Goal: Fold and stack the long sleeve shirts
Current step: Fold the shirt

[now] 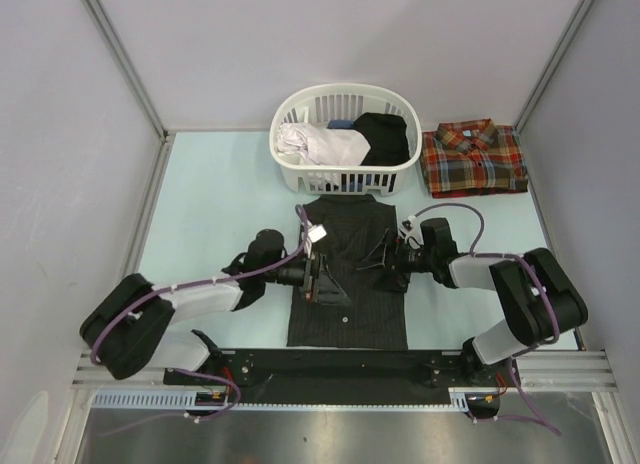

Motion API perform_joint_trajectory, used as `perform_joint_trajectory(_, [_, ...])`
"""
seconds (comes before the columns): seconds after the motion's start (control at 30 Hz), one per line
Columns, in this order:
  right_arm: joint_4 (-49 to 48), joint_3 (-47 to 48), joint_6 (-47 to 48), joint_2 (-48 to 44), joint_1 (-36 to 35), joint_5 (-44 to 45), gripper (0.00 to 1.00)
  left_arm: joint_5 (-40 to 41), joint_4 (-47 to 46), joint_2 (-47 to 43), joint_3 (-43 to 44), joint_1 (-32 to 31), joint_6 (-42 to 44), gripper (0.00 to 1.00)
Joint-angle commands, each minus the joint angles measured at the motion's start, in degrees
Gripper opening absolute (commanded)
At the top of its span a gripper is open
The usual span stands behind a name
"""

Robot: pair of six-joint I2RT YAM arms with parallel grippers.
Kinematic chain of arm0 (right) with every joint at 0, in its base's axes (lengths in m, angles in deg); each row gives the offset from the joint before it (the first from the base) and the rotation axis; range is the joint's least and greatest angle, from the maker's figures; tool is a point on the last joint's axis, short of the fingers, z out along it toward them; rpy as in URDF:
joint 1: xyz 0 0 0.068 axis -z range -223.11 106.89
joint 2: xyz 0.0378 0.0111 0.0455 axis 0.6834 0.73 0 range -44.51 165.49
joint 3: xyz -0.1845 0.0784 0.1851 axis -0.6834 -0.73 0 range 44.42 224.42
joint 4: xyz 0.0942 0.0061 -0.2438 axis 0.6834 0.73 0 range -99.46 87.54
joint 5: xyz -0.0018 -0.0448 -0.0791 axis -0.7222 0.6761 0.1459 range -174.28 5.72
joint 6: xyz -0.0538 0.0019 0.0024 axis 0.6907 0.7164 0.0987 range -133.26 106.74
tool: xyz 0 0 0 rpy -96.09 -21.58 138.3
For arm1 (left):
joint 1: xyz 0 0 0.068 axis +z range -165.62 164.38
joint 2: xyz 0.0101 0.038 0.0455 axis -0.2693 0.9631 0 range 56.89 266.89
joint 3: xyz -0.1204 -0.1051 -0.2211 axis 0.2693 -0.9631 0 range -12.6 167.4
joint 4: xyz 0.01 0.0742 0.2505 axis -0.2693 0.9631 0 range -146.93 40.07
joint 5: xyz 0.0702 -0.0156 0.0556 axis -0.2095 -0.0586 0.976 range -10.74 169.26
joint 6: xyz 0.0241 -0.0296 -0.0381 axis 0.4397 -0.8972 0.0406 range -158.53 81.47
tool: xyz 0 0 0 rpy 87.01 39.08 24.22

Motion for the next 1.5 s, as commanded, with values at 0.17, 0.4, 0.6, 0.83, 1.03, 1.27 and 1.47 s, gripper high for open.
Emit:
perform_joint_trajectory(0.17, [-5.46, 4.37, 2.81, 0.23, -0.53, -7.35, 0.99, 3.89, 3.9, 16.19, 0.63, 13.12, 8.16, 0.94])
perform_joint_trajectory(0.4, [-7.75, 9.11, 4.81, -0.66, -5.02, -8.5, 0.39, -7.72, 15.51, 3.84, 6.16, 14.8, 17.53, 0.91])
perform_joint_trajectory(0.6, [-2.74, 11.06, 18.96, 7.6, -5.55, -4.9, 0.17, 1.75, 52.27, -16.04, 15.65, 14.28, 48.89, 0.9])
perform_joint_trajectory(0.83, [-1.15, 13.95, 26.53, 17.88, -2.65, -5.07, 0.11, 37.85, 60.3, -23.09, 15.23, -15.57, 71.15, 0.86])
perform_joint_trajectory(1.03, [-5.11, 14.04, 26.09, 20.18, -3.7, -3.67, 0.09, 56.87, 49.95, -20.11, 8.28, -38.8, 78.28, 0.7])
perform_joint_trajectory(1.27, [-4.66, 15.1, 24.25, 24.21, -1.86, -6.38, 0.07, 61.44, 42.2, -11.23, 5.47, -44.87, 80.75, 0.55])
perform_joint_trajectory(1.47, [-6.16, 15.45, 23.72, 24.57, -1.33, -6.39, 0.06, 62.68, 38.94, -7.18, 3.44, -45.67, 81.02, 0.56])
